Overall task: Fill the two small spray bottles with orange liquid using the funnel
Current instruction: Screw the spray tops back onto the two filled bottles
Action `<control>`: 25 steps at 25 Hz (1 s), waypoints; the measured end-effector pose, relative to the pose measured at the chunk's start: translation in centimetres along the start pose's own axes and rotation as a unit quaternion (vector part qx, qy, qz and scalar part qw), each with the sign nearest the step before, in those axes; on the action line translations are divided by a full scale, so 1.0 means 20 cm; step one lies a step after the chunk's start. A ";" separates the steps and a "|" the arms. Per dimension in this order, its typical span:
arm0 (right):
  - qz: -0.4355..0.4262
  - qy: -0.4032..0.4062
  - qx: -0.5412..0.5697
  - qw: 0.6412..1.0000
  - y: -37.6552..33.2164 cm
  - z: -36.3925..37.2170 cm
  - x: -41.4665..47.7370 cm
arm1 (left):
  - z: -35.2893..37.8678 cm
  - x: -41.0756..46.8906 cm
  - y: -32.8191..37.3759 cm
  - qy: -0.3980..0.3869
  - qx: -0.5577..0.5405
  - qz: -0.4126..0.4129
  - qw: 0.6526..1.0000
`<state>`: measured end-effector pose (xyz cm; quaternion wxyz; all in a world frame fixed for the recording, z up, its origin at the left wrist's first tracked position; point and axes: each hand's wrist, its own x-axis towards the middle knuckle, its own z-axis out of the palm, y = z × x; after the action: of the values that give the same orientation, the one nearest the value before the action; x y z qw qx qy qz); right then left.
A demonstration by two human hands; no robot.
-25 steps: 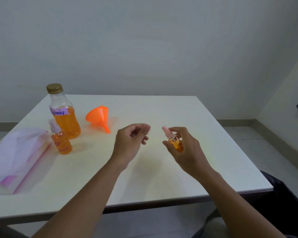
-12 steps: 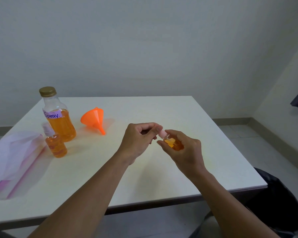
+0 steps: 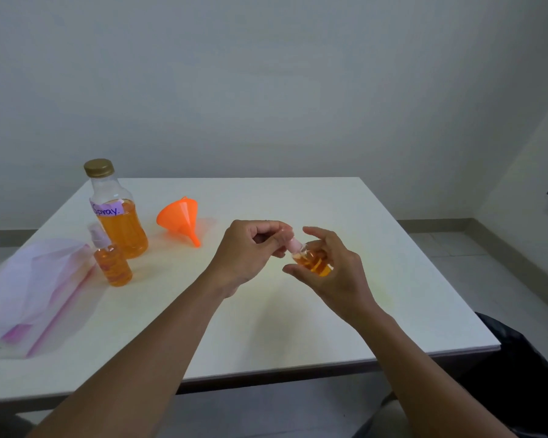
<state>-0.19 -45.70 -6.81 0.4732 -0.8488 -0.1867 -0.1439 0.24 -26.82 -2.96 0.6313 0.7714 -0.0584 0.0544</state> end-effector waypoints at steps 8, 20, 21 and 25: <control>-0.009 -0.095 -0.028 0.995 0.06 0.13 -0.08 | -0.47 -0.18 -0.01 0.131 0.046 0.027 0.990; -0.032 -0.150 -0.124 0.980 0.00 0.53 -0.19 | -1.06 -0.52 -0.15 0.235 0.291 -0.008 0.927; -0.032 -0.149 -0.127 0.980 0.00 0.53 -0.19 | -1.07 -0.53 -0.16 0.237 0.294 -0.014 0.926; -0.036 -0.152 -0.141 0.978 0.00 0.53 -0.19 | -1.08 -0.54 -0.19 0.239 0.292 -0.033 0.926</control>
<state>-2.94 -37.31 -13.84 0.3094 -0.9116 -0.2649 -0.0547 -9.98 -4.73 -4.01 0.3749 0.8873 0.1379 0.2306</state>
